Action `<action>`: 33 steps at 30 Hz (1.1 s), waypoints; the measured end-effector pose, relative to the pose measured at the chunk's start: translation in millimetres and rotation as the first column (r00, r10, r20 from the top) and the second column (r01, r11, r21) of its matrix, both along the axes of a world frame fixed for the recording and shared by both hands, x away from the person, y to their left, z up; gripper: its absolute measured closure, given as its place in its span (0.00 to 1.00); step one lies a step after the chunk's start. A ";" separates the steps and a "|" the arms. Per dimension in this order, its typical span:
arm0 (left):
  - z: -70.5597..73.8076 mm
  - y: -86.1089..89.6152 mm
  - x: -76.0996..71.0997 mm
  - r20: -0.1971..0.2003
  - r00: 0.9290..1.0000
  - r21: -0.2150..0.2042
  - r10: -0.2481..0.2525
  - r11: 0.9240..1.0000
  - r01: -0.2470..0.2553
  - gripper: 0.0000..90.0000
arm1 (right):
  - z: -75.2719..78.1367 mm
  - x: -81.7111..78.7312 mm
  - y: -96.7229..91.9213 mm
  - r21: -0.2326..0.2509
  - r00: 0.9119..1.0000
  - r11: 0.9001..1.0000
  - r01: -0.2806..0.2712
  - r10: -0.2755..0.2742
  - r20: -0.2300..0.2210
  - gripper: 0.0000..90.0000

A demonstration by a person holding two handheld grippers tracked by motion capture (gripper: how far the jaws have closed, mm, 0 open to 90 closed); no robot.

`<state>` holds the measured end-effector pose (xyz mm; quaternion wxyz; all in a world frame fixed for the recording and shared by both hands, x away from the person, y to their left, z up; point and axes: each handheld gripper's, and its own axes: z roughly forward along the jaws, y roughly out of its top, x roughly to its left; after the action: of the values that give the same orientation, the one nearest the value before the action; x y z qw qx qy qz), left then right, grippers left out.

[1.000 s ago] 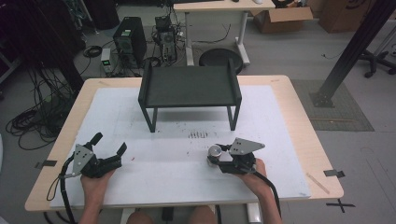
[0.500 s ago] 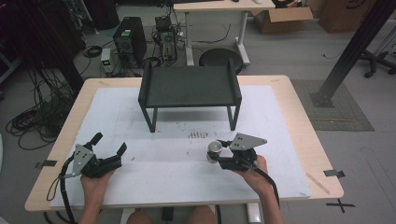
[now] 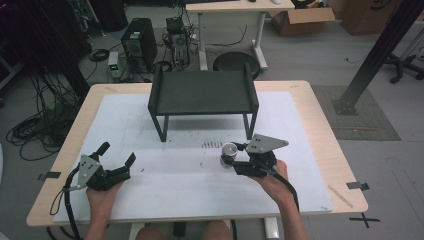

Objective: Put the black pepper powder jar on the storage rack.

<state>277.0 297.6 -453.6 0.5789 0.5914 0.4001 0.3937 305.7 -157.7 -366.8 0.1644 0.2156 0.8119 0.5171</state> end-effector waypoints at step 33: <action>0.1 -0.1 0.2 -0.003 1.000 0.001 -0.001 1.000 0.001 0.03 | 80.5 47.9 21.8 -0.005 0.995 0.996 0.094 -0.094 -0.027 0.55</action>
<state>277.2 297.4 -453.5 0.5781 0.5924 0.4006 0.3930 353.7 -135.9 -286.2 0.1778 0.2604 0.8040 0.5041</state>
